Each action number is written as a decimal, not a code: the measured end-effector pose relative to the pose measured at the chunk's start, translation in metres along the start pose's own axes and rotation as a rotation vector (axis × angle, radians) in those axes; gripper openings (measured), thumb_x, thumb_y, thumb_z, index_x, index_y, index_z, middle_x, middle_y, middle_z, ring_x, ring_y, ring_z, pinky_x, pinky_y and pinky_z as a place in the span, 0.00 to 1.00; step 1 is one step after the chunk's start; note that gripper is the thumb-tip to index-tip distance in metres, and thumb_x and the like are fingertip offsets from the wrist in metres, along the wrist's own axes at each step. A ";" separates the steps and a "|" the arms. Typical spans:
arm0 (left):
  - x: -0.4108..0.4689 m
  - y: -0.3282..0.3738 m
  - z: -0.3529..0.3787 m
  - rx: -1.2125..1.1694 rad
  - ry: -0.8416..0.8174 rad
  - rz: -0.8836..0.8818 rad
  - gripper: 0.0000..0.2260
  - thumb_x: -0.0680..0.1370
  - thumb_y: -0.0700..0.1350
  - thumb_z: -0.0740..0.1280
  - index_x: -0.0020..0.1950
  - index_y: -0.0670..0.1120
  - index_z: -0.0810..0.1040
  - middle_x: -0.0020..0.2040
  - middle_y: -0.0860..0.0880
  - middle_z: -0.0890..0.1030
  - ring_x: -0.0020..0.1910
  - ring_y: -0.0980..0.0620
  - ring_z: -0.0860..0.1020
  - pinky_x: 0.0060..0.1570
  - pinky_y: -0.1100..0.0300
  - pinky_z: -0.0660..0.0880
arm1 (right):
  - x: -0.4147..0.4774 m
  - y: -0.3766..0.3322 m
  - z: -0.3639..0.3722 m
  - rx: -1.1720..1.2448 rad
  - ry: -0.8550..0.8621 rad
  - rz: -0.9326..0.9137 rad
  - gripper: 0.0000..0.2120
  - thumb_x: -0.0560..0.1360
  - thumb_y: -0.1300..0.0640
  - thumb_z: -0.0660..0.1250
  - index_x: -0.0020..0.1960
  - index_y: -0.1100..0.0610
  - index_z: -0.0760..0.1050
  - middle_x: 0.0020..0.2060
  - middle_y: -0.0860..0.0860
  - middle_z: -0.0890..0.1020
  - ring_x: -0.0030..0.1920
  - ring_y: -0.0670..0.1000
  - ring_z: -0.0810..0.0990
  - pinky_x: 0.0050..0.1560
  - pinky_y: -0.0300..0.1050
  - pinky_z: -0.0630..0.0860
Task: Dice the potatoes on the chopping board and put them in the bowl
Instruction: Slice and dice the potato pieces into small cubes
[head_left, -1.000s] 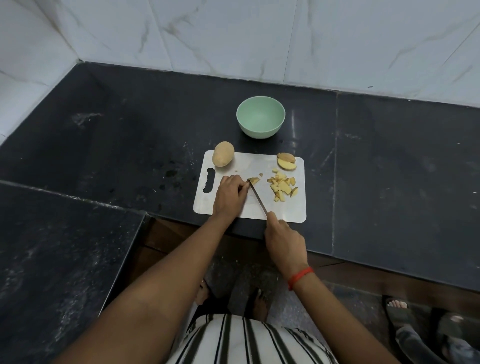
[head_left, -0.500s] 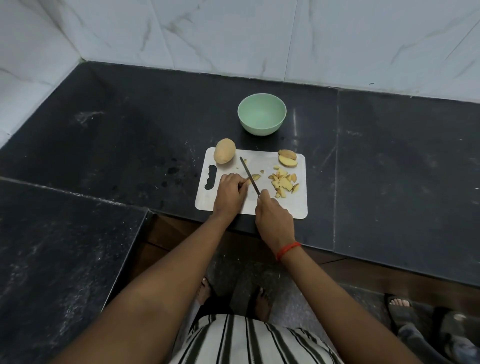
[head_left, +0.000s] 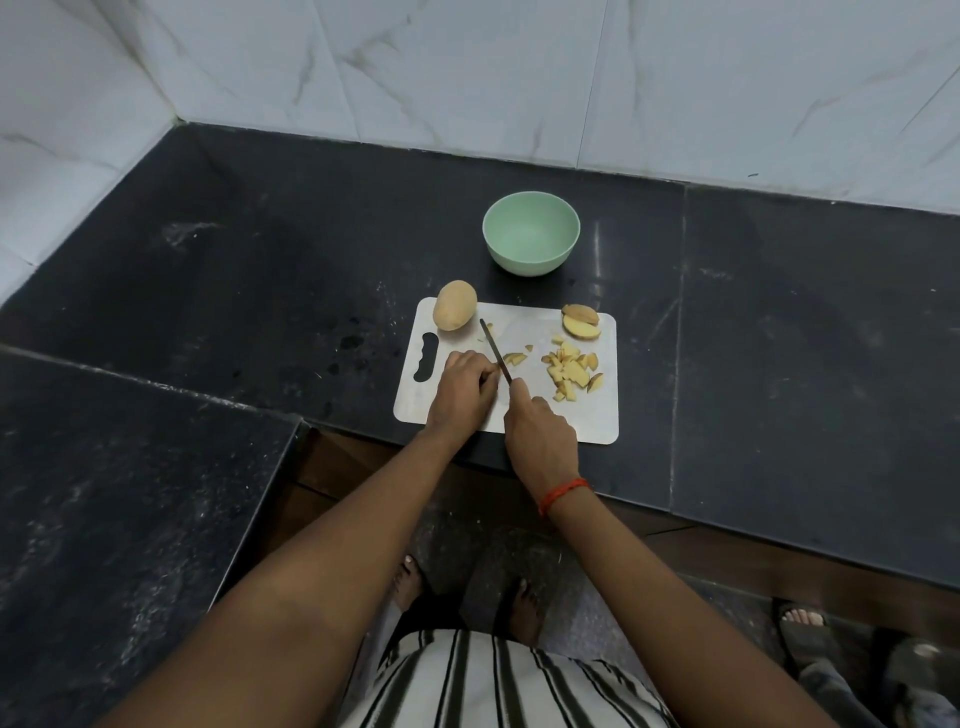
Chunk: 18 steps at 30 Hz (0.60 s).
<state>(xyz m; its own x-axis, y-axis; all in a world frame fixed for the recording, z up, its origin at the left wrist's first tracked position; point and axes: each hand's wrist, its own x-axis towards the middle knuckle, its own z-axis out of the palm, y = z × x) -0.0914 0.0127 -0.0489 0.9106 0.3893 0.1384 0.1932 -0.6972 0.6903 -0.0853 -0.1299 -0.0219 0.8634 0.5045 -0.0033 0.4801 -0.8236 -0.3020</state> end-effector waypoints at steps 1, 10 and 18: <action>0.000 0.000 0.000 0.001 0.002 -0.002 0.08 0.82 0.42 0.66 0.42 0.44 0.76 0.41 0.54 0.73 0.48 0.50 0.69 0.44 0.61 0.64 | 0.000 0.000 0.000 -0.010 -0.005 -0.003 0.14 0.84 0.56 0.55 0.69 0.55 0.66 0.45 0.56 0.80 0.39 0.61 0.81 0.33 0.47 0.66; -0.001 0.004 0.000 0.005 0.010 -0.029 0.10 0.83 0.43 0.64 0.41 0.46 0.74 0.42 0.51 0.77 0.48 0.51 0.69 0.45 0.59 0.67 | -0.027 0.015 0.000 -0.044 0.005 -0.033 0.10 0.81 0.58 0.62 0.62 0.56 0.70 0.38 0.55 0.79 0.31 0.60 0.81 0.27 0.45 0.62; 0.008 0.016 0.005 0.033 0.074 -0.182 0.02 0.81 0.41 0.65 0.50 0.44 0.77 0.49 0.48 0.79 0.52 0.50 0.71 0.51 0.52 0.73 | -0.074 0.032 -0.026 0.050 -0.075 0.028 0.05 0.84 0.52 0.53 0.58 0.51 0.63 0.39 0.51 0.78 0.35 0.60 0.81 0.33 0.51 0.76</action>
<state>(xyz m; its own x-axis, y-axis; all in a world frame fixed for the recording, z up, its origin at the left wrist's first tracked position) -0.0787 0.0015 -0.0405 0.8304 0.5532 0.0661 0.3652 -0.6301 0.6853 -0.1299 -0.1998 -0.0068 0.8616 0.5007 -0.0834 0.4456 -0.8248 -0.3482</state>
